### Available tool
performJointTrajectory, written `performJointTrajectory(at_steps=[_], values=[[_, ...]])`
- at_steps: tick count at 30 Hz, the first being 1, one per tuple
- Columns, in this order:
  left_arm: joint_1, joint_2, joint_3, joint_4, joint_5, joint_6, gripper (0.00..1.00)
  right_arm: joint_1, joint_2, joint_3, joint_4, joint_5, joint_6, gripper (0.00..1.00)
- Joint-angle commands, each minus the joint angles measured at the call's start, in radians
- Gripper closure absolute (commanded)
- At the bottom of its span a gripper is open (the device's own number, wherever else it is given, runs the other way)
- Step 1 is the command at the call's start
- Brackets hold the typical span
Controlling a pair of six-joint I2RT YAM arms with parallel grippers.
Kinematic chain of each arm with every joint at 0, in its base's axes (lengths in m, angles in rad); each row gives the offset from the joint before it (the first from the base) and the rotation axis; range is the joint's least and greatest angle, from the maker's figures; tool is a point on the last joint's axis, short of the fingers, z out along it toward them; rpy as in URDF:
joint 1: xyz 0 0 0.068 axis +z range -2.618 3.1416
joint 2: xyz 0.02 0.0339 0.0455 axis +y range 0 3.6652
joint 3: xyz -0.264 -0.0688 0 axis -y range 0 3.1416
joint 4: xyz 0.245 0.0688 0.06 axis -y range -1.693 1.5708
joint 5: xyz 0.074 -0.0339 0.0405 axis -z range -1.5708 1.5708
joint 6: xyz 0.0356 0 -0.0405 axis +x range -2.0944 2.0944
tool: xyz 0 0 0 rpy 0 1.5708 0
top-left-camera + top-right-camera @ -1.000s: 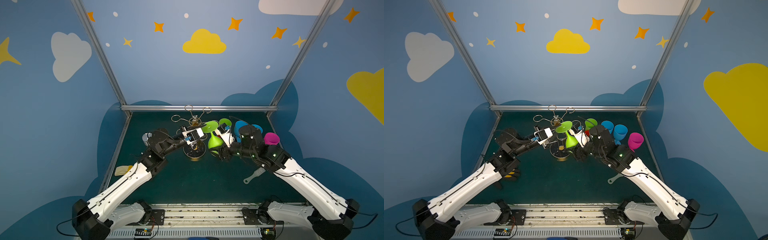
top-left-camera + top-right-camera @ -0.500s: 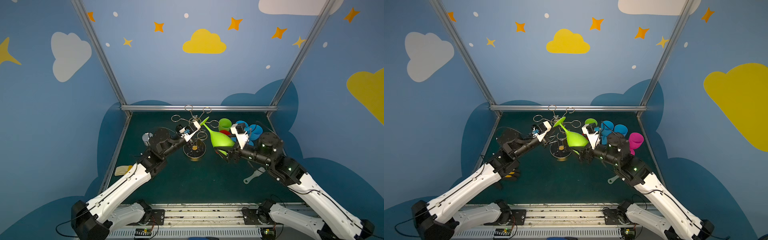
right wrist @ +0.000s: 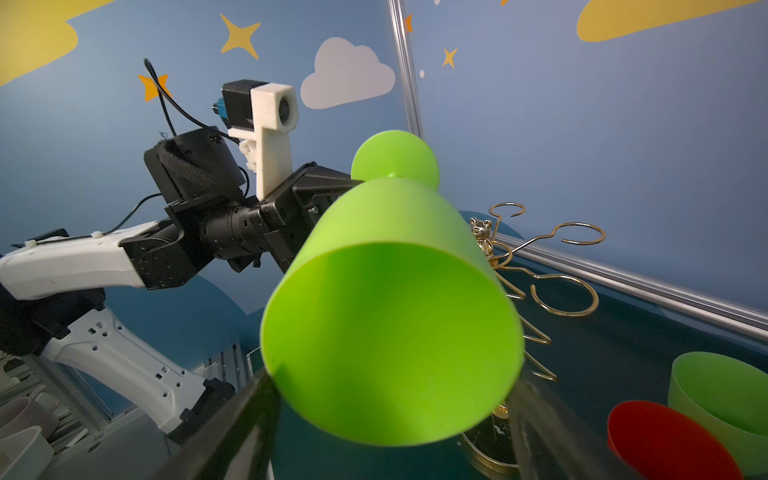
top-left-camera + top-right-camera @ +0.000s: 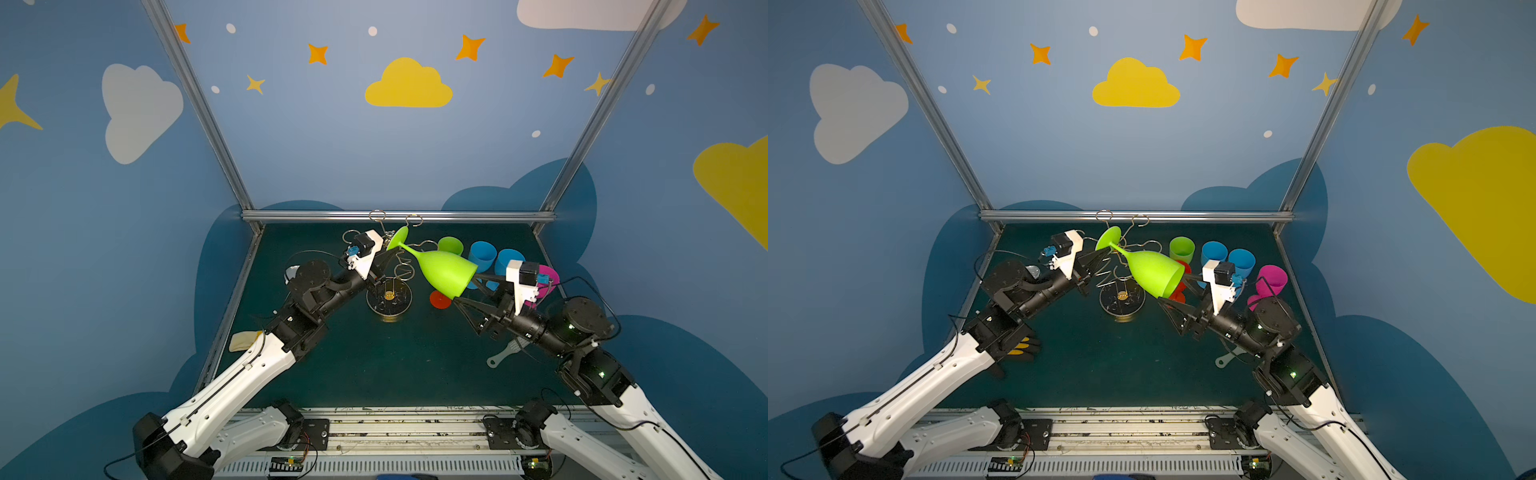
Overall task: Take the wine glass off the wine glass rack
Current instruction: 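Carry the lime-green glass toward the table with the right gripper while the left releases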
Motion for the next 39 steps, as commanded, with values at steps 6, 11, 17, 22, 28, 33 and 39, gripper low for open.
performJointTrajectory(at_steps=[6,11,17,22,28,33,39], values=[[0.023,-0.036,-0.035,0.026,0.01,-0.039,0.97,-0.025,-0.046,0.01,-0.028,0.059,-0.002,0.19],[0.029,-0.045,-0.041,0.034,0.046,-0.051,0.97,-0.03,-0.04,0.016,-0.044,0.086,-0.008,0.21],[0.029,-0.044,-0.046,0.04,0.111,-0.059,0.97,-0.032,0.055,0.056,-0.021,0.076,-0.025,0.28],[0.029,-0.045,-0.048,0.032,0.173,-0.06,0.97,-0.032,0.137,0.097,0.002,0.021,-0.026,0.65],[0.033,-0.052,-0.065,0.041,0.127,-0.045,0.86,-0.032,0.156,0.116,-0.001,-0.016,-0.017,1.0],[0.034,-0.076,-0.092,0.066,0.038,-0.034,0.29,-0.032,0.115,0.146,-0.078,0.04,-0.045,1.0],[0.056,-0.159,-0.158,0.124,-0.153,-0.082,0.0,-0.032,0.063,0.226,-0.276,0.137,-0.133,1.0]])
